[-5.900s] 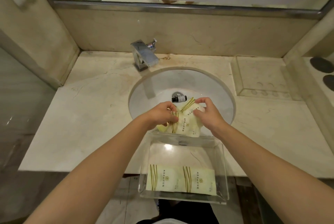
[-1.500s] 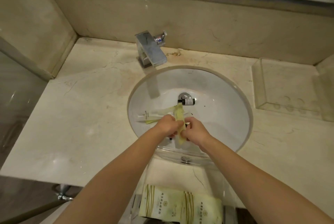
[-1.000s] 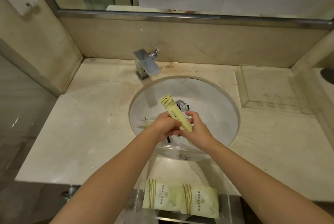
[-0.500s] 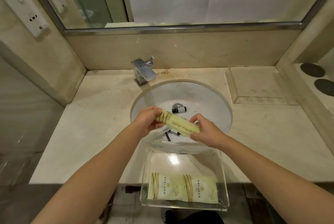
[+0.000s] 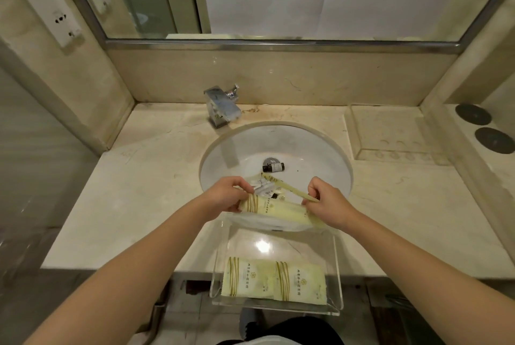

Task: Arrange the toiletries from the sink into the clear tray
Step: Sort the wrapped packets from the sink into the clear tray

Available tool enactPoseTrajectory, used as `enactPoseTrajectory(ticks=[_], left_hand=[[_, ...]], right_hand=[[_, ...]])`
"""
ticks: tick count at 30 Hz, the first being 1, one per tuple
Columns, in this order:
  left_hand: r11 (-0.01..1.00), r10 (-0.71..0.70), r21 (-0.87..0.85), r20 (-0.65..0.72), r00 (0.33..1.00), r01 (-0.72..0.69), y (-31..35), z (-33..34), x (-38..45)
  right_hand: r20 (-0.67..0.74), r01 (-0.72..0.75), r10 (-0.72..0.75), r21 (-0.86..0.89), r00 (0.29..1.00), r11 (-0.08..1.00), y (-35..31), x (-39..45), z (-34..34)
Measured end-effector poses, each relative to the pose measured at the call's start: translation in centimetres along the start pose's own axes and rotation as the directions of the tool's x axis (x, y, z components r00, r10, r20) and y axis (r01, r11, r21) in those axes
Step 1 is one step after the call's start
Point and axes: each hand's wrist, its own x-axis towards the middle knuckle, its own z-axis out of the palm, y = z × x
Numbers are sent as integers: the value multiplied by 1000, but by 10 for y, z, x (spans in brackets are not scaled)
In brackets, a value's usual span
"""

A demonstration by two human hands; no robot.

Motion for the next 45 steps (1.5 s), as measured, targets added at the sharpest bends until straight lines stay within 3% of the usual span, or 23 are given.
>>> enactPoseTrajectory(ticks=[3, 10, 14, 18, 28, 36, 45], left_hand=[[967, 48, 247, 31, 998, -54, -8, 1, -3], [832, -16, 545, 212, 977, -105, -31, 7, -13], [694, 55, 698, 193, 980, -177, -39, 17, -15], [492, 110, 847, 170, 979, -202, -45, 23, -14], [235, 265, 947, 154, 952, -219, -51, 31, -25], [192, 283, 934, 241, 928, -301, -54, 22, -23], [203, 331, 935, 214, 919, -291, -57, 14, -16]], right_hand=[[58, 13, -8, -76, 998, 997, 3, -5, 7], [166, 70, -32, -229, 986, 971, 20, -20, 31], [173, 107, -54, -318, 983, 942, 23, -27, 43], [180, 131, -65, -390, 982, 912, 22, -30, 49], [156, 185, -121, -506, 980, 843, 15, -34, 56], [119, 304, -292, -589, 949, 749, 14, -34, 72], [69, 289, -343, -707, 937, 645, 14, -29, 84]])
